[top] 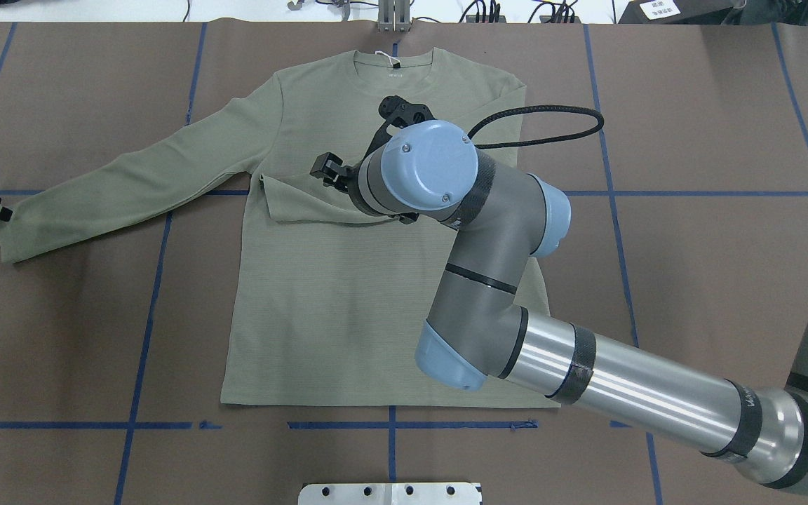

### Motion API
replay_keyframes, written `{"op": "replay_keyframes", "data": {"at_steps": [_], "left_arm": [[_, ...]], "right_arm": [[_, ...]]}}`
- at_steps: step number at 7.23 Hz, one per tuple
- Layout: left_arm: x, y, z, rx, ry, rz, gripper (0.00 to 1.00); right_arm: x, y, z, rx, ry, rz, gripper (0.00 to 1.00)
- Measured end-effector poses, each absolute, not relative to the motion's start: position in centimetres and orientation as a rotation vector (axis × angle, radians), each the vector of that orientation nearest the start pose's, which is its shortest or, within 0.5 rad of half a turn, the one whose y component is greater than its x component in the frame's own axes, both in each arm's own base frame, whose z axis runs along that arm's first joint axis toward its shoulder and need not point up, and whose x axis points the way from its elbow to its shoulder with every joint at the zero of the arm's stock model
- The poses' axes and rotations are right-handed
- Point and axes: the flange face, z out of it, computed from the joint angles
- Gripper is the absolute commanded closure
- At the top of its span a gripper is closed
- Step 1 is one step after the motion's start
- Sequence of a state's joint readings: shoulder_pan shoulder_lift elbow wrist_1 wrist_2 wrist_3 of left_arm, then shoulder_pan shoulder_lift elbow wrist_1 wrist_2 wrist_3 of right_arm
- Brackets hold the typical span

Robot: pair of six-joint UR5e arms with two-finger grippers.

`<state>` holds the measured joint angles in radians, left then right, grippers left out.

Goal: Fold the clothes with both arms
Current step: 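Release the sleeve on the shirt while the left gripper grasps the other cuff, then fold the held sleeve across the shirt with the left gripper while the right arm withdraws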

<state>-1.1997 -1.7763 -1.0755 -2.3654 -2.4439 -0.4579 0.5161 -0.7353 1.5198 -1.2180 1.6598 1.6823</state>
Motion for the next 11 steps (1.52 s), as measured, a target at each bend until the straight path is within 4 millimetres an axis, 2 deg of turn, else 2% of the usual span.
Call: {"op": "replay_keyframes", "data": {"at_steps": [3,4,5,6,8,9,10,11], "left_arm": [[15.9,-56.4,68.4,0.104,0.988,0.15,1.0],[16.0,-56.4,66.8,0.12,1.009,0.163,1.0],[16.1,-56.4,64.4,0.122,1.053,0.159,1.0],[16.4,-56.5,60.3,0.105,1.112,0.104,1.0],[17.2,-56.7,48.6,0.077,1.222,-0.068,1.0],[19.3,-56.8,42.5,0.067,1.261,-0.148,1.0],[25.2,-56.8,35.5,0.056,1.295,-0.255,1.0],[32.9,-55.6,29.0,0.045,1.339,-0.35,1.0]], "right_arm": [[-56.6,-46.4,12.1,0.151,-1.149,0.504,0.0],[-55.6,-46.1,12.8,0.15,-1.154,0.503,0.0],[-53.3,-45.8,14.5,0.148,-1.157,0.494,0.0],[-50.1,-45.9,16.7,0.148,-1.155,0.466,0.0],[-43.8,-47.3,21.4,0.157,-1.122,0.404,0.0],[-41.2,-48.2,24.0,0.16,-1.093,0.377,0.0],[-39.1,-48.9,26.8,0.166,-1.055,0.342,0.0],[-37.1,-49.3,29.4,0.168,-1.021,0.317,0.0]]}}
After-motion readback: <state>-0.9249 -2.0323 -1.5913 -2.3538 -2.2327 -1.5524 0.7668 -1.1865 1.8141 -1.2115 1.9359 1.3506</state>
